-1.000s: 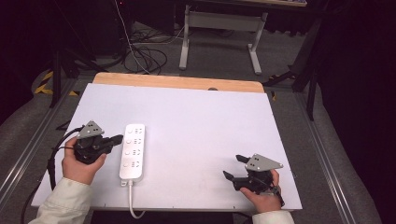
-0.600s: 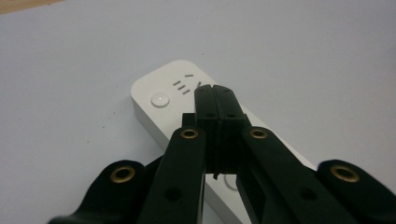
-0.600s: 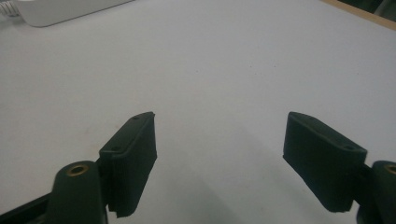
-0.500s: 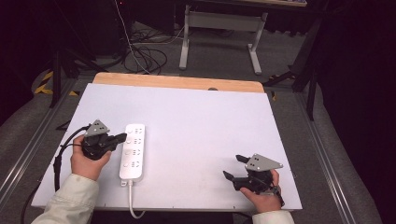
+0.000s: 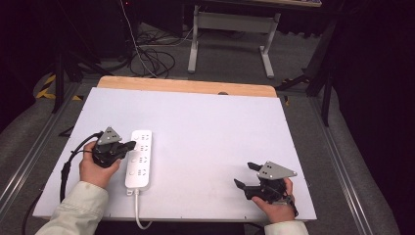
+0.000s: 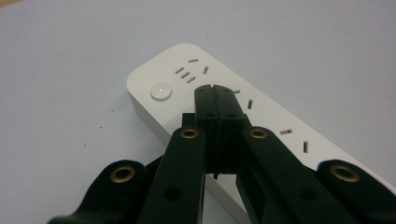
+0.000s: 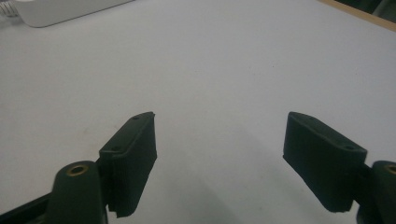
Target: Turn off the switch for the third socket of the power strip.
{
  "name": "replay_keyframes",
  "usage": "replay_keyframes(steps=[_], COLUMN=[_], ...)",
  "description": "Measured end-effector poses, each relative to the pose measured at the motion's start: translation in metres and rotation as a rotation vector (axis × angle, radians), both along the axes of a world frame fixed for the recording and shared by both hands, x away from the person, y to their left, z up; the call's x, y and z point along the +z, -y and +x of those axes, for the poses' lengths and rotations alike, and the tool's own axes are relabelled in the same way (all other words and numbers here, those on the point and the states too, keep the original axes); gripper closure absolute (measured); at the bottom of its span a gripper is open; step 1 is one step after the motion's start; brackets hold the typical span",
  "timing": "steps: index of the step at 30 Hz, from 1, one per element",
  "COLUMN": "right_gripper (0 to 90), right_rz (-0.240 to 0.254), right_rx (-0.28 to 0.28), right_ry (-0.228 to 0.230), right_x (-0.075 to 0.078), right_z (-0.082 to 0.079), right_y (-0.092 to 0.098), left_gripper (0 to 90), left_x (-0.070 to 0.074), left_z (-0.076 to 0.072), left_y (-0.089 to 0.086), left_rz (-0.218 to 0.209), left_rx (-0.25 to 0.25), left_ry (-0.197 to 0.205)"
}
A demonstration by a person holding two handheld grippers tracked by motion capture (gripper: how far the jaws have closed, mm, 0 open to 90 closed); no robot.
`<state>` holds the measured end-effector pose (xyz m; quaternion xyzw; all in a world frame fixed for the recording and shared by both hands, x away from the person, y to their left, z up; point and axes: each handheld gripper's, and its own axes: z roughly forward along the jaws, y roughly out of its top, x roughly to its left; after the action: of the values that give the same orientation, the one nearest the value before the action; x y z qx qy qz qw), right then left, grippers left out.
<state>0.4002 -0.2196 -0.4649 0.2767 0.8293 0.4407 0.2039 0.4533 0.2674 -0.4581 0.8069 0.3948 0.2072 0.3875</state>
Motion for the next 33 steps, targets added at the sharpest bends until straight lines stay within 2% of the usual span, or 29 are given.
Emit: replay_keyframes(steps=[6,14,23,33], right_gripper=[25.9,25.9,25.3,25.3], right_rz=[0.002,0.004,-0.002,0.001], right_rx=[0.002,0.009,0.007,0.004], right_ry=[0.002,0.002,0.004,0.002], right_x=[0.000,0.000,0.000,0.000], right_z=[0.000,0.000,-0.001,-0.001], right_y=[0.000,0.001,0.001,0.001], left_gripper=[89.9,89.9,89.9,89.9], left_x=[-0.006,-0.009,-0.011,-0.014], left_z=[0.004,0.006,0.007,0.007], left_y=[0.001,0.001,-0.001,0.001], left_rz=[-0.027,-0.017,-0.029,-0.009], left_rx=[0.012,0.026,0.028,0.014], left_ry=[-0.035,-0.043,-0.037,-0.028])
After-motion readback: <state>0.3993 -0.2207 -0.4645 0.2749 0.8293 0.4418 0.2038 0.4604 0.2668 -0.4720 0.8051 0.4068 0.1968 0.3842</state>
